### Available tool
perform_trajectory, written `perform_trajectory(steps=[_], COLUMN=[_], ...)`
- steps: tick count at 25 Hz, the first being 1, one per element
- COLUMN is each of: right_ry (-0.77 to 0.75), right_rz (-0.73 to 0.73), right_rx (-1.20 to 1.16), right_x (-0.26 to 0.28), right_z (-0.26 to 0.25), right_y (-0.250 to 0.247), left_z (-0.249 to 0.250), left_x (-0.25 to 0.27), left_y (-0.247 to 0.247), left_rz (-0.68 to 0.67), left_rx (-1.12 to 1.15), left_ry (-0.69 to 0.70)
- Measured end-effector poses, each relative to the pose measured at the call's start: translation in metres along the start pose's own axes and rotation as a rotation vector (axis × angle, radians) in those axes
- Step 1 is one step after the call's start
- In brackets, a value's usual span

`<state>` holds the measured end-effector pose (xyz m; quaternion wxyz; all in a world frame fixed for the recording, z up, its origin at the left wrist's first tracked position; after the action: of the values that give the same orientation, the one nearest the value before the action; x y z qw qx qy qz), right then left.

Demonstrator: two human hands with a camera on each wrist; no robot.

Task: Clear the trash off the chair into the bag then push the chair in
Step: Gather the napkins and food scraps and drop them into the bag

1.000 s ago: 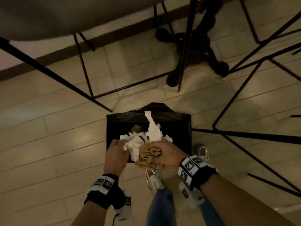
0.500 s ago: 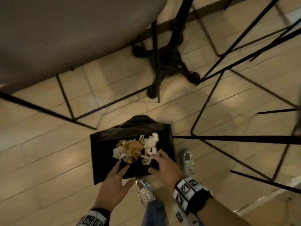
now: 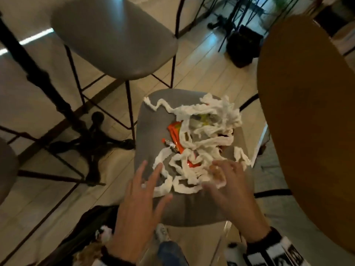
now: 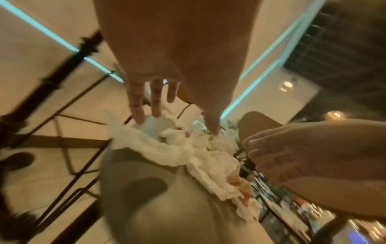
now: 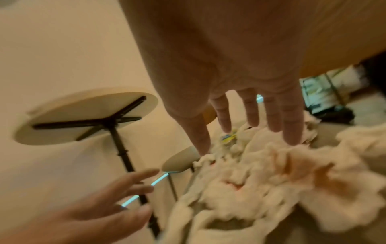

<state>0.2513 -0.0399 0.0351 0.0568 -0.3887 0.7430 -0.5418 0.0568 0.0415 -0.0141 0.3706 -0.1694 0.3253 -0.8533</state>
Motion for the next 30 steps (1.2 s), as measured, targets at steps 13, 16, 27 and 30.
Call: perform_trajectory(steps=[13, 16, 27, 30], right_ry=[-0.040, -0.033, -0.035, -0.018], right_rz=[-0.076, -0.158, -0.237, -0.238], right_rx=[-0.044, -0.131, -0.192, -0.170], right_x=[-0.055, -0.055, -0.022, -0.005], right_z=[0.040, 0.050, 0.012, -0.001], right_y=[0.065, 0.056, 0.002, -0.009], left_z=[0.023, 0.018, 0.025, 0.025], left_x=[-0.091, -0.084, -0.042, -0.022], left_y=[0.087, 0.087, 0.015, 0.001], left_rz=[-0.303, -0.274, 0.064, 0.118], left_rx=[-0.308, -0.292, -0.019, 0.021], left_ry=[-0.052, -0.064, -0.068, -0.109])
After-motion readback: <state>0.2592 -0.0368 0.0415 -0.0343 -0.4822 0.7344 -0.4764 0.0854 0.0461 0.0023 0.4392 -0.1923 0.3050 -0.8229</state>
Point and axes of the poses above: each hand's wrist, its own x-axis away from the middle knuckle, its own y-axis out of the palm, z = x × y, the point moved 6 cm from there along -x, towards the middle knuckle, and after that the axes turned 10 degrees about y, right-handed, at the moved point
